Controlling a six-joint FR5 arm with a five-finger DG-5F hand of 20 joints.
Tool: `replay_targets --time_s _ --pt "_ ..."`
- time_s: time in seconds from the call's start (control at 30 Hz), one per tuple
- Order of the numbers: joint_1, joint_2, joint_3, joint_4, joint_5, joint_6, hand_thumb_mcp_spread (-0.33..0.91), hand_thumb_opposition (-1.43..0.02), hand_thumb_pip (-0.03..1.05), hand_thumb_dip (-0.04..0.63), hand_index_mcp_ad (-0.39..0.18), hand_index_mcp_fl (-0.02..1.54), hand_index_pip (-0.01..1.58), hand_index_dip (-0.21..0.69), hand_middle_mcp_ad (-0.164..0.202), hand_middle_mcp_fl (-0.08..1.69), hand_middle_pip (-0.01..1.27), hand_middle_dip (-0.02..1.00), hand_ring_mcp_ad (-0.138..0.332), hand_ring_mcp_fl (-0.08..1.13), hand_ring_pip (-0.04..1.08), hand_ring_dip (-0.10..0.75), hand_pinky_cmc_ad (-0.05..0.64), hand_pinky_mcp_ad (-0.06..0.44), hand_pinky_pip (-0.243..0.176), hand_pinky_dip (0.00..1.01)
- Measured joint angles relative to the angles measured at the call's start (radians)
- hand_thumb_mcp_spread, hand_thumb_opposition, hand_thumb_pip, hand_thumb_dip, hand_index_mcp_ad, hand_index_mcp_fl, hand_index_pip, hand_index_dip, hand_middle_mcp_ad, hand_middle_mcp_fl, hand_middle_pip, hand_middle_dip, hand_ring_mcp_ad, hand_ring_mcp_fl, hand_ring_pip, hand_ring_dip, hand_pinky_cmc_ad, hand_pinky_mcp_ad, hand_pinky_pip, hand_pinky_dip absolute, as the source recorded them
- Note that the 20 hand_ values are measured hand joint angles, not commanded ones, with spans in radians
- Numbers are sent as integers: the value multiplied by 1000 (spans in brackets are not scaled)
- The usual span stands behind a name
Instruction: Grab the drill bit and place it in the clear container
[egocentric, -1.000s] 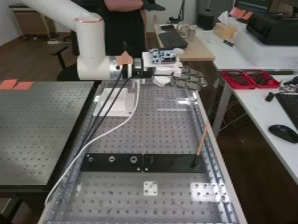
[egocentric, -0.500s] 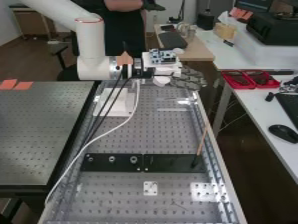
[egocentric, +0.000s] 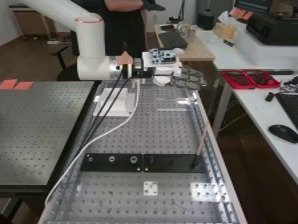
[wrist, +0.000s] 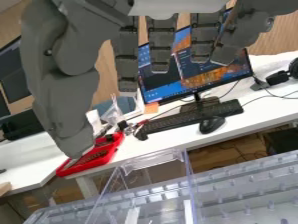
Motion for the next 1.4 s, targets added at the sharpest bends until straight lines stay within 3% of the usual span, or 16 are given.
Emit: replay_targets --time_s 1.4 --pt "4 -3 9 -7 30 -1 482 -803 367 300 -75 433 120 333 56 70 143 138 201 -2 94 14 274 157 -93 168"
